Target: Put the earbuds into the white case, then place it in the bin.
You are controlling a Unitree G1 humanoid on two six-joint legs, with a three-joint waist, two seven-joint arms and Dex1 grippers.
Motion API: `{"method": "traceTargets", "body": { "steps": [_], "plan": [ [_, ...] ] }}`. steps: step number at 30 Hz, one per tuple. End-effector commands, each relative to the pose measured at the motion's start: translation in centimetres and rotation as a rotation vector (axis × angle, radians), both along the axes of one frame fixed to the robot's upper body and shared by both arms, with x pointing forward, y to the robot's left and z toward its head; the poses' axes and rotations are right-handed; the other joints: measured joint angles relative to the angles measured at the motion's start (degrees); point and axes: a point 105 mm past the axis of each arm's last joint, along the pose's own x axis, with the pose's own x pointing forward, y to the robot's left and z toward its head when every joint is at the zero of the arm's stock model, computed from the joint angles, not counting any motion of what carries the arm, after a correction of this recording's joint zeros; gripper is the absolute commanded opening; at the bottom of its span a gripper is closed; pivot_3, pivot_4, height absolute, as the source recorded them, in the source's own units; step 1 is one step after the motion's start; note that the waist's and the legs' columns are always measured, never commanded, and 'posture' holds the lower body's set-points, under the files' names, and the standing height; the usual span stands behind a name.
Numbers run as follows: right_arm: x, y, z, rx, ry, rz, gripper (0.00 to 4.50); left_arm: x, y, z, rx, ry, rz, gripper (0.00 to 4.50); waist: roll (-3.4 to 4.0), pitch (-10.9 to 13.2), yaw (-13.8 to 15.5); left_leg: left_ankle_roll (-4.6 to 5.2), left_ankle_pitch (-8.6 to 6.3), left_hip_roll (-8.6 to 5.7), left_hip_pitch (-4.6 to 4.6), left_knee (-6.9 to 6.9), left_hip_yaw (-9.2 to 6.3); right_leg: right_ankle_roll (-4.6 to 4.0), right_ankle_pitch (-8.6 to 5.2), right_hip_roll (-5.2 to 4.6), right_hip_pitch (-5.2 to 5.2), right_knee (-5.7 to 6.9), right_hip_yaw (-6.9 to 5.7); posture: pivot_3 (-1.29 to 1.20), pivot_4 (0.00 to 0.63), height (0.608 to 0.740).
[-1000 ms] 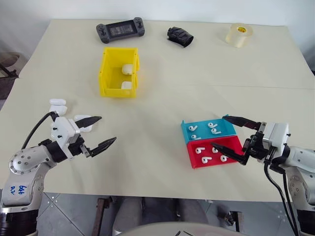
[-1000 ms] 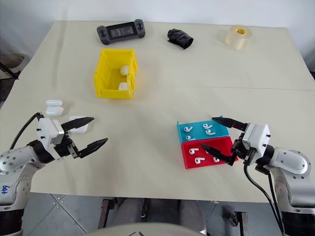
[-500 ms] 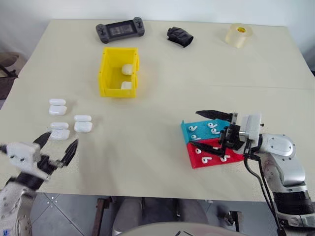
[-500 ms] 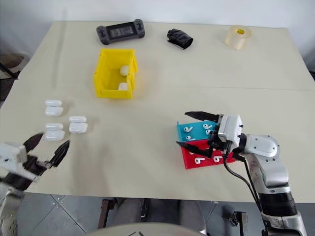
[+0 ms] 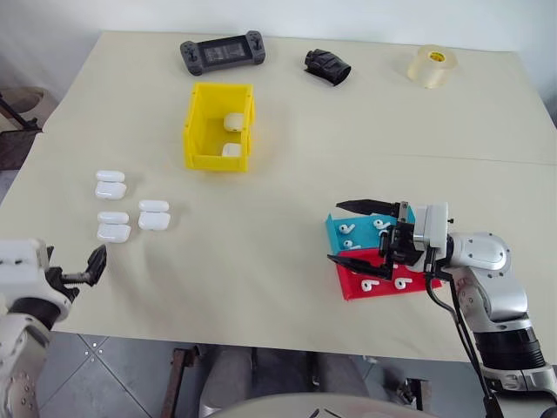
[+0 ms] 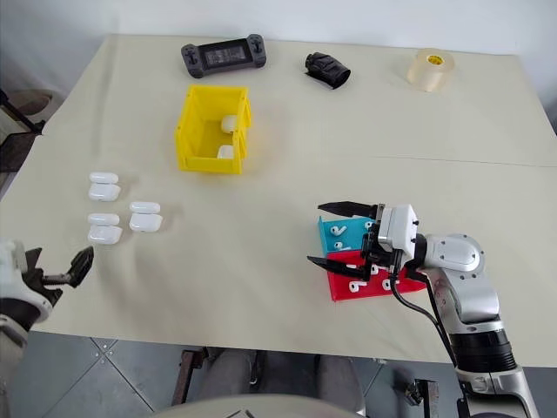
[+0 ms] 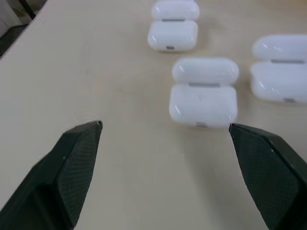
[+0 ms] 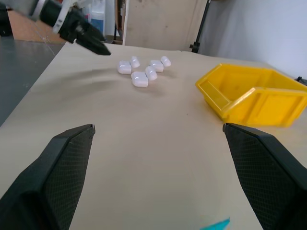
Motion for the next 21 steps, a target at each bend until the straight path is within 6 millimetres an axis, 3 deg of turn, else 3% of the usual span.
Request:
{"method": "traceTargets", "body": {
  "steps": [1, 6, 11, 16, 21],
  "plan": [
    [-0.4, -0.4, 0.9, 0.008, -0.04, -0.007, 4.47, 0.9, -0.5, 0.7, -0.055, 0.159, 0.014, 4.5, -0.01, 0.0, -0.1, 0.0, 0.0, 0.0, 0.0, 0.01, -0.01, 0.0, 0.0, 0.01, -0.01, 0.05, -0.01, 0.0, 0.15, 0.74],
    [-0.5, -0.2, 0.8, 0.021, -0.04, -0.02, 4.47, 2.1, -1.4, 1.1, -0.11, 0.304, -0.027, 4.5, -0.02, 0.0, -0.9, -0.04, 0.02, -0.1, 0.0, -0.02, -0.01, 0.0, 0.0, 0.01, -0.14, 0.4, 0.0, 0.0, 0.15, 0.74],
    [-0.8, 0.2, 0.7, 0.037, -0.039, -0.026, 4.47, 2.3, 0.1, 0.4, -0.023, 0.487, -0.021, 4.5, -0.03, 0.0, -2.1, -0.09, 0.04, 0.03, -0.06, -0.15, 0.09, -0.03, -0.02, 0.02, -0.39, 0.46, 0.01, 0.0, 0.15, 0.74],
    [-1.0, 0.3, 0.5, 0.055, -0.039, -0.049, 4.47, 3.8, 0.6, 1.0, -0.071, 0.47, 0.004, 4.5, -0.03, 0.0, -2.3, -0.19, 0.1, 0.0, -0.1, -0.15, 0.11, -0.05, -0.03, -0.02, -0.52, 0.47, 0.03, 0.0, 0.15, 0.74],
    [-1.3, 0.5, 0.5, 0.062, -0.04, -0.057, 4.47, 4.7, -0.1, 0.3, -0.109, 0.508, -0.028, 4.5, -0.04, 0.0, -2.2, -0.22, 0.12, -0.04, -0.13, -0.12, 0.14, -0.05, -0.02, -0.03, -0.62, 0.64, 0.06, 0.0, 0.15, 0.74]
  ]
}}
